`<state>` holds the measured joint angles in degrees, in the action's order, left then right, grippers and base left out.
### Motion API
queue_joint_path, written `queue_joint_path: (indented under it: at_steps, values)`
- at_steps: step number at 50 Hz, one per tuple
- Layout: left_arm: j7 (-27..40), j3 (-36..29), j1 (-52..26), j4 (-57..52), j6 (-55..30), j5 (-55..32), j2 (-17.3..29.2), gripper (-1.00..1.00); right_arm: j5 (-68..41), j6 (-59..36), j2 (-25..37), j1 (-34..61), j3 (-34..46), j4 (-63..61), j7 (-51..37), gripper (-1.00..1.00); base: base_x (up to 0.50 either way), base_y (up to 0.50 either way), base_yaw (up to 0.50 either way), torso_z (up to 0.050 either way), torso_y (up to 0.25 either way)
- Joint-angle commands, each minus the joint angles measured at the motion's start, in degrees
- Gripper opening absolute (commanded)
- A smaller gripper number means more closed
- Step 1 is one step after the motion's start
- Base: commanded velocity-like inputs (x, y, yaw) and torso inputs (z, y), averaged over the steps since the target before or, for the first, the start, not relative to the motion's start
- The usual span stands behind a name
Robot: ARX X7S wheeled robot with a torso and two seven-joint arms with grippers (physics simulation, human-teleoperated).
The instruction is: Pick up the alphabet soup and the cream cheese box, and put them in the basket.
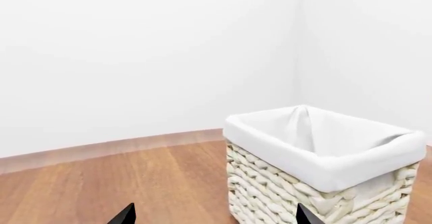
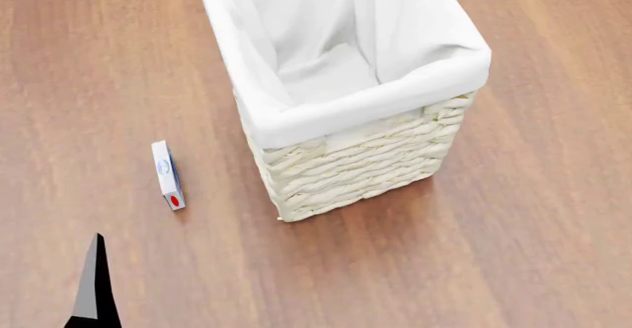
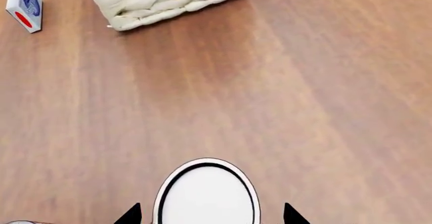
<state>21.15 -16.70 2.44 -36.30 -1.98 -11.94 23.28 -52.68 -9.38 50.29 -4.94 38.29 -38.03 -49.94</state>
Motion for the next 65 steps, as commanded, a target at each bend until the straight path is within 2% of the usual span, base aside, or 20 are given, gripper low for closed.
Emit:
queue_joint_path:
  at_steps: [1, 47, 48, 65]
  values:
    - [0.3, -0.1, 0.0, -0.2, -0.1, 0.0, 0.2, 1.0, 0.1, 0.2, -0.6, 0.0, 0.4, 1.1, 0.9, 1.0, 0.0, 0.0, 0.0, 0.0, 0.0]
    - [1.1, -0.7, -1.4, 1.2, -0.9, 0.1, 0.2, 1.0, 0.1, -1.4, -4.9, 4.5, 1.8, 10.1, 5.9, 1.0, 0.0, 0.0, 0.0, 0.0, 0.0]
    - [1.2, -0.6, -1.4, 1.2, -1.0, 0.0, 0.2, 1.0, 0.0, -1.4, -4.8, 4.5, 1.7, 10.1, 5.8, -1.0, 0.0, 0.0, 0.0, 0.0, 0.0]
    - [1.7, -0.3, -1.4, 1.0, -0.8, -0.3, 0.4, 1.0, 0.4, -1.8, -5.2, 4.8, 2.3, 10.6, 6.3, -1.0, 0.0, 0.0, 0.0, 0.0, -0.001]
